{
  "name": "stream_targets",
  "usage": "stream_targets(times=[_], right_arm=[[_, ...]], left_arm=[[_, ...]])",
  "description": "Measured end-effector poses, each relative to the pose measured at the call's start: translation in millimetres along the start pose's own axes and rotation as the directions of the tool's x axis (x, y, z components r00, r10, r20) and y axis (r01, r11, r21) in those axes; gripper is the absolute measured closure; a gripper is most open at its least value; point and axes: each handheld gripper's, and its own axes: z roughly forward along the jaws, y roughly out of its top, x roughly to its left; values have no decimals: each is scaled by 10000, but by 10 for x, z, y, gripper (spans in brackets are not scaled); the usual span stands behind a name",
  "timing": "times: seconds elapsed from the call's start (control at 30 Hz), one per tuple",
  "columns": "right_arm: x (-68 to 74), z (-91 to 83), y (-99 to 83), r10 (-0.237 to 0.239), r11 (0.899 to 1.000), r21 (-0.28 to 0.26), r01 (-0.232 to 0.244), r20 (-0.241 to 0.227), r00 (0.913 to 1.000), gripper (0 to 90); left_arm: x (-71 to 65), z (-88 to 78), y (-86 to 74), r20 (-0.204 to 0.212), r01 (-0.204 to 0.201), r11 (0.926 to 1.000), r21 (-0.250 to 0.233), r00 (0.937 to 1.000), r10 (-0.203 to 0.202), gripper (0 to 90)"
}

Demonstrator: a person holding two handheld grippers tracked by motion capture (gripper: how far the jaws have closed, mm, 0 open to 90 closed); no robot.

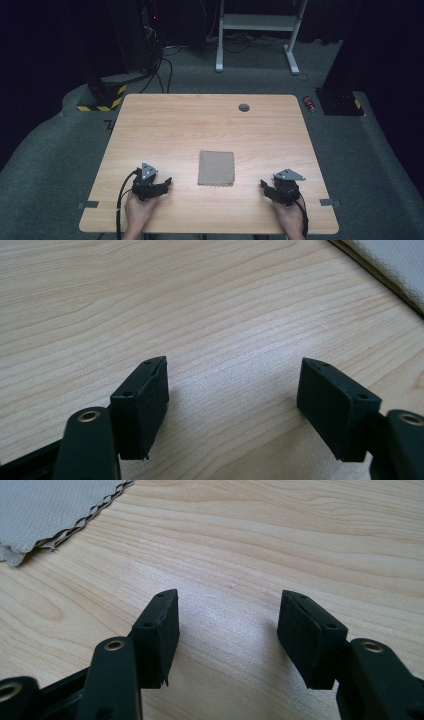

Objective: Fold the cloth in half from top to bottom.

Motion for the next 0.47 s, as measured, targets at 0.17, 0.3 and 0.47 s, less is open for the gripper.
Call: stream_targets(times=[0.17,0.3,0.47], right_arm=[[0,2,1,-25,10000,-8,25,-4,10000,413],[0,4,3,-27,10000,-1,27,-10,10000,407],[0,4,3,-25,10000,1,25,-16,10000,405]], left_arm=[[0,1,0,3,-9,10000,-6,10000,9,290],[4,1,1,82,10,10000,-1,10000,-10,284],[25,-3,-1,232,141,9999,-56,9996,-139,284]])
